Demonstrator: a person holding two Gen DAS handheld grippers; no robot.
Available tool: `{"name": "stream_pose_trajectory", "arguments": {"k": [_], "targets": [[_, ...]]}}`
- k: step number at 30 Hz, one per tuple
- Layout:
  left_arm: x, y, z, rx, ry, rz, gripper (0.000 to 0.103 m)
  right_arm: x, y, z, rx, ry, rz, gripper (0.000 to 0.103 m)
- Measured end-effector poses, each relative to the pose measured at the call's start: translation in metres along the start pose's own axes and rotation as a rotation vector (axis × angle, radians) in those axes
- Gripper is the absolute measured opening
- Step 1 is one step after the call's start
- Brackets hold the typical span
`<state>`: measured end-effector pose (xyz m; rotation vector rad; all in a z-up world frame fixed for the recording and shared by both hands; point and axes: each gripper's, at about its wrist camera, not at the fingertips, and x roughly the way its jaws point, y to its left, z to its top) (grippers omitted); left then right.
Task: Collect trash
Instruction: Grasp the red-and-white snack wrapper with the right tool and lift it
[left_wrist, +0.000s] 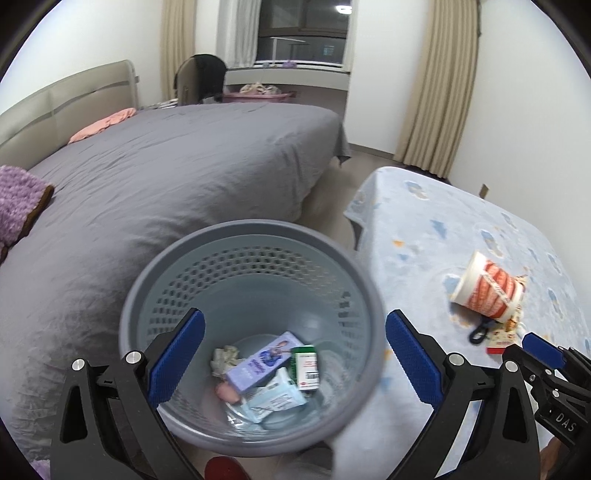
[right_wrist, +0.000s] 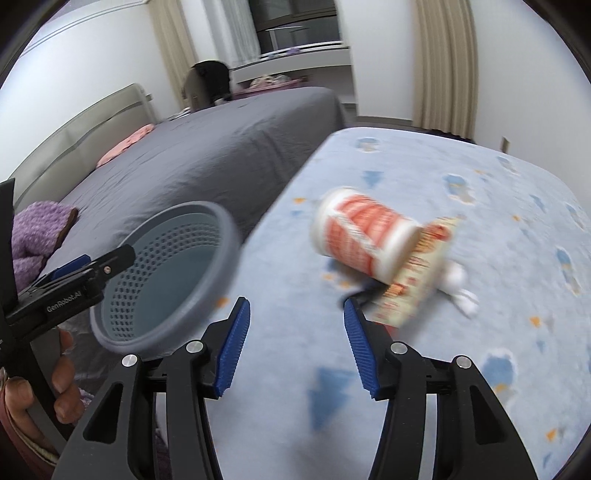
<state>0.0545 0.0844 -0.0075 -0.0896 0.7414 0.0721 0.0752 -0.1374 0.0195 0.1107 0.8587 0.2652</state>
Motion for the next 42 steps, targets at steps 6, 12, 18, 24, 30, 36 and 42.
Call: {"name": "stream_pose_trajectory", "arguments": {"k": [6,12,18,24,30,36,42], "targets": [[0.001,-0.032,-0.001,0.046,-0.003,-0.035,0.096,-0.008,-0.032,-0.006,0.063,0.002,-0.058,0.051],[0.004,-0.053,0.0,0.072,-0.001,-0.06,0.096,-0.002,-0.045,-0.004,0.085,0.01,-0.098,0.051],[0.012,-0.062,0.0,0.087,0.009,-0.06,0.096,0.017,-0.049,0.003,0.106,0.04,-0.106,0.051],[0.017,-0.062,-0.002,0.097,0.02,-0.051,0.096,0.036,-0.048,0.006,0.118,0.06,-0.13,0.051],[0.019,-0.062,-0.002,0.096,0.024,-0.052,0.096,0.052,-0.052,0.007,0.113,0.086,-0.166,0.051],[0.02,-0.064,-0.003,0.1,0.028,-0.054,0.096,0.046,-0.066,-0.001,0.126,0.088,-0.201,0.051],[0.02,-0.064,-0.003,0.104,0.029,-0.055,0.096,0.039,-0.082,-0.001,0.158,0.08,-0.208,0.051]]}}
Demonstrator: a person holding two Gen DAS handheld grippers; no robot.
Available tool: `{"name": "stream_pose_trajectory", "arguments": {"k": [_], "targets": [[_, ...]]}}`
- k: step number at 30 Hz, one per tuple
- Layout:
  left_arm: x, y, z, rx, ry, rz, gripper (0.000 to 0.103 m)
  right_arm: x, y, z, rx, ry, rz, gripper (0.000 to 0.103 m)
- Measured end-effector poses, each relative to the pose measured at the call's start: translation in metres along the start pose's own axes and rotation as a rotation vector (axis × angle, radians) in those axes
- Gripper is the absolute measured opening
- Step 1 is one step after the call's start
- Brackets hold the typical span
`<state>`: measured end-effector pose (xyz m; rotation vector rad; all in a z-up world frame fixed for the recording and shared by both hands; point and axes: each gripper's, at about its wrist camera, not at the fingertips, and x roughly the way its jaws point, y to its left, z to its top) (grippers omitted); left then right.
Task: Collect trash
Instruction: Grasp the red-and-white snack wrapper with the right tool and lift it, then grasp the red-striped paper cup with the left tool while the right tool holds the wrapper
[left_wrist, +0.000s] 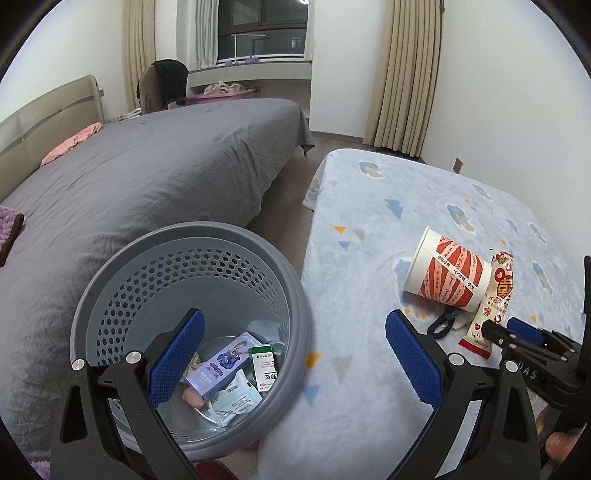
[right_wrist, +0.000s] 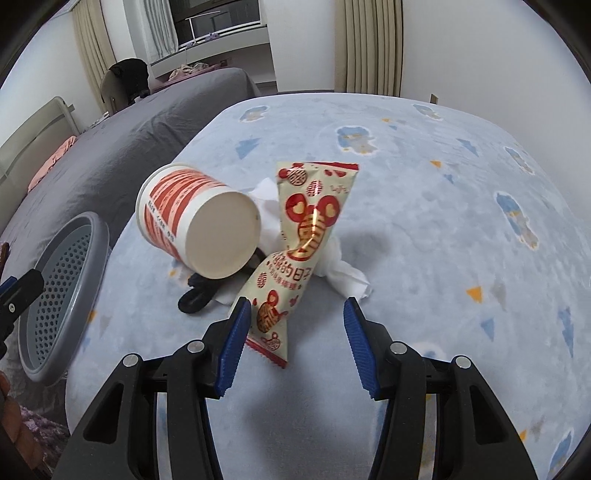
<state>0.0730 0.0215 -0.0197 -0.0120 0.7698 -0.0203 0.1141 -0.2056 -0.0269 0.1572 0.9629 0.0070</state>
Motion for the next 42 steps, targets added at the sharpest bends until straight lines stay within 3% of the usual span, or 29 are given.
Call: {"name": "stream_pose_trajectory", "arguments": {"k": [6,10,19,28,42], "targets": [[0.001,-0.002,-0.001,0.006,0.002,0.003,0.096,0.006,0.004,0.01,0.022,0.004,0.033,0.049],[0.001,-0.002,-0.002,0.006,0.005,0.004,0.096,0.014,0.011,0.013,0.015,0.017,0.041,0.035],[0.002,-0.005,-0.003,0.019,0.009,-0.007,0.096,0.008,0.009,0.013,0.018,-0.005,0.061,0.023],[0.001,-0.024,-0.004,0.054,0.007,-0.035,0.096,-0.019,-0.008,0.003,0.032,-0.04,0.085,0.021],[0.008,-0.076,-0.002,0.129,0.029,-0.158,0.096,-0.066,-0.066,-0.024,0.057,-0.079,0.103,0.021]]}}
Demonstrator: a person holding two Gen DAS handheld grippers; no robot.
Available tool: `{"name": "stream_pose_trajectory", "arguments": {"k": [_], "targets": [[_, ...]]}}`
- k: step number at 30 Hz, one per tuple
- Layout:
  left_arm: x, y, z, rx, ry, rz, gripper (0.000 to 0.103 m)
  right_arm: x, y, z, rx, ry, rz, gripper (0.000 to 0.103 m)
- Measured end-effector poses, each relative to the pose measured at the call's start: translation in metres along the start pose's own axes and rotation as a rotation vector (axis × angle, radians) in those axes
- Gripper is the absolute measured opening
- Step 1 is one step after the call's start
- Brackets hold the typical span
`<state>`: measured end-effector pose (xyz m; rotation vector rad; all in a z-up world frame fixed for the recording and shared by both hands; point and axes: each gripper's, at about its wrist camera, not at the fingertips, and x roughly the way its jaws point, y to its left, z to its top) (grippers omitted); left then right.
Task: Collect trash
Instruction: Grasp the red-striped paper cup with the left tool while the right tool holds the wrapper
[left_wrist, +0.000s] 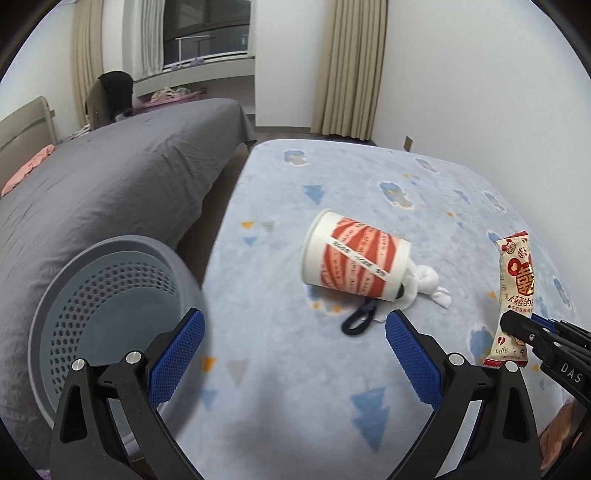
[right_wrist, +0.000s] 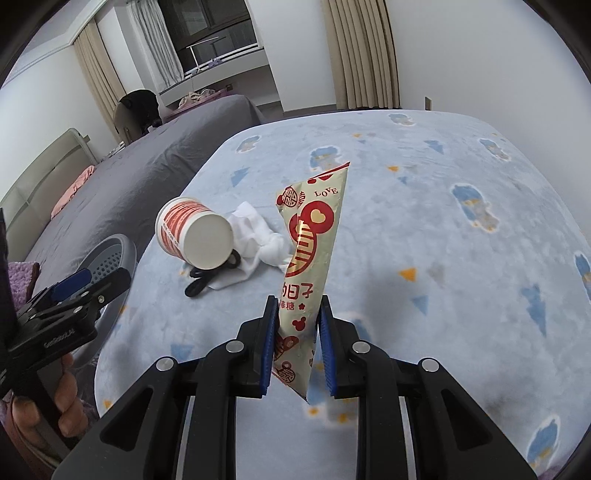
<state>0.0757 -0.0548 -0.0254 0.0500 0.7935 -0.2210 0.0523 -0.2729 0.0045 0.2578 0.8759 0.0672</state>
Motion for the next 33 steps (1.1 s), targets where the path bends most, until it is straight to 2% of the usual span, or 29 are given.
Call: {"name": "stream_pose_trajectory", "arguments": {"k": [7,14,19,24,28,33], "targets": [[0.016,-0.01,0.005,0.033,0.056,-0.053,0.096,-0.01,-0.03,-0.005,0.04,-0.025,0.022,0.021],[0.028,-0.017,0.017,0.097,0.062,-0.081,0.096,-0.012,-0.039,-0.005,0.057,-0.037,0.068,0.021],[0.036,-0.031,0.03,0.185,0.076,-0.179,0.096,-0.011,-0.051,-0.002,0.094,-0.043,0.08,0.021],[0.046,-0.038,0.038,0.247,0.07,-0.23,0.096,-0.008,-0.057,-0.001,0.117,-0.044,0.096,0.021],[0.058,-0.033,0.038,0.247,0.096,-0.272,0.096,-0.006,-0.057,-0.001,0.116,-0.046,0.106,0.021],[0.072,-0.028,0.04,0.225,0.126,-0.278,0.096,0.0,-0.058,-0.001,0.121,-0.03,0.117,0.021]]}}
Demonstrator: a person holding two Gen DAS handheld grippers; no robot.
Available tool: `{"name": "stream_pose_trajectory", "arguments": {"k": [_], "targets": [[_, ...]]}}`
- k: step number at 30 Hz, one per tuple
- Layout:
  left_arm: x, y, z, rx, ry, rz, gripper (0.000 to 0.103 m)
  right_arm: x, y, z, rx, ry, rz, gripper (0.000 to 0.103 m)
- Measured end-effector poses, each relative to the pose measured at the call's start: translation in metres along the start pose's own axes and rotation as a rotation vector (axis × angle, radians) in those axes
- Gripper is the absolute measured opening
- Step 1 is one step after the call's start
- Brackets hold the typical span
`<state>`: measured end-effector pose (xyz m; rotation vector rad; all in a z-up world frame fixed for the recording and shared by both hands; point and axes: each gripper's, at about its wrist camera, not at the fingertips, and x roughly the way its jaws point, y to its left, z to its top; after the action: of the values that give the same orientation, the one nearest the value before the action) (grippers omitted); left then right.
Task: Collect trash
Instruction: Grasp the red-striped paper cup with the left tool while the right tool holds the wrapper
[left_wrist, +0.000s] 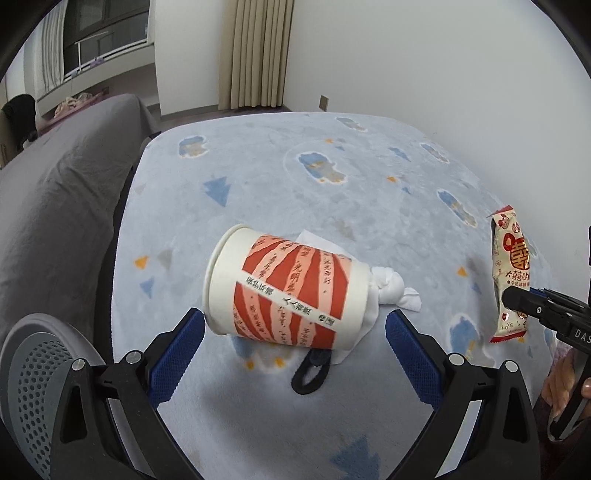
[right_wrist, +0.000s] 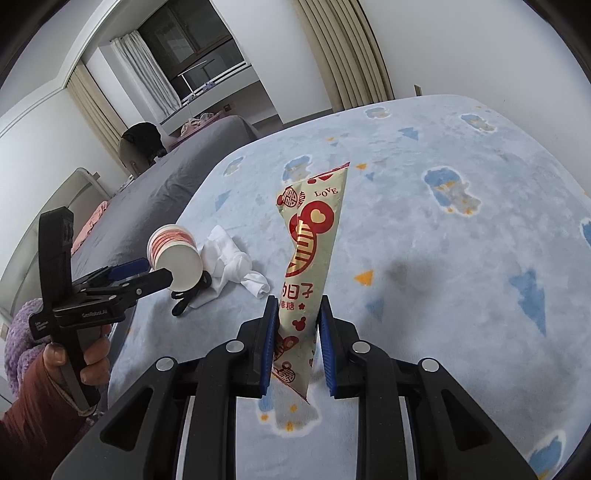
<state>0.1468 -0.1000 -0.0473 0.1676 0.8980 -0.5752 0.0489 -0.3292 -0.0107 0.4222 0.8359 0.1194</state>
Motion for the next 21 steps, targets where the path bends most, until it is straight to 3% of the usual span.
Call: {"name": "stream_pose_trajectory", "arguments": {"k": [21], "targets": [[0.005,0.011,0.014,0.022,-0.007,0.009,0.096,0.0,-0.005,0.001,0.012,0.003,0.037,0.022]]}}
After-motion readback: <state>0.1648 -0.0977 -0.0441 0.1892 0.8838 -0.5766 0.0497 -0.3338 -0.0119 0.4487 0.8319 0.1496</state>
